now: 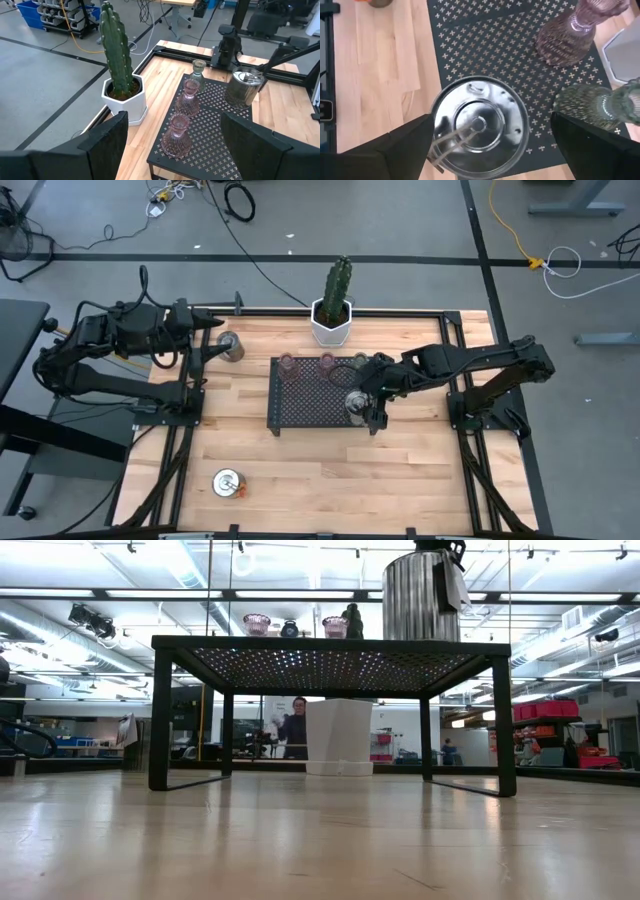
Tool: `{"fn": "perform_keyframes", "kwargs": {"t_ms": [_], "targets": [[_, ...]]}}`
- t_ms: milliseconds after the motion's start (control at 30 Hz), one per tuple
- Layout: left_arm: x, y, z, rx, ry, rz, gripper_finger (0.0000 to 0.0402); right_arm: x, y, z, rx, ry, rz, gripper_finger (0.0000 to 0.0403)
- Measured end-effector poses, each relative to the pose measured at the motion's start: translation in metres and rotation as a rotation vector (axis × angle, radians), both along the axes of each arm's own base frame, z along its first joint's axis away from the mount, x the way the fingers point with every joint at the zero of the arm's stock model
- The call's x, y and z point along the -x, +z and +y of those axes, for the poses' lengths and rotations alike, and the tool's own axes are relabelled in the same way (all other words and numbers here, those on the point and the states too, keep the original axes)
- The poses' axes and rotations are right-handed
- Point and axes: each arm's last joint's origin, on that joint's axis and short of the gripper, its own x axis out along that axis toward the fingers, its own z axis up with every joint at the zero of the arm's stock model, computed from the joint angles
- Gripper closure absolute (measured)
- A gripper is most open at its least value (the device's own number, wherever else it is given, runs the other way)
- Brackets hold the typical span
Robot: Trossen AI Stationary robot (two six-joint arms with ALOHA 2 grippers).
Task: Pick & Place candle stick holders
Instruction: Adjust the silver scented candle on the shelf
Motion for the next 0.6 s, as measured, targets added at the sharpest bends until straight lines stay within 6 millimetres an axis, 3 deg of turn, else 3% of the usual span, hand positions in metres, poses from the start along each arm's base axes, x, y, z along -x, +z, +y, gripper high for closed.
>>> {"fn": "perform_keyframes", "kwargs": {"t_ms": [333, 600], "targets": [[0.000, 0.000, 0.000, 0.004, 0.001, -0.002, 0.0083, -0.012, 0.012, 0.005, -0.001, 0.064, -0.184, 0.0016], [0.000, 0.000, 0.000, 0.022, 0.009, -0.009, 0.0083, -0.008, 0.008, 0.004, 0.005, 0.061, -0.128, 0.0105]]}}
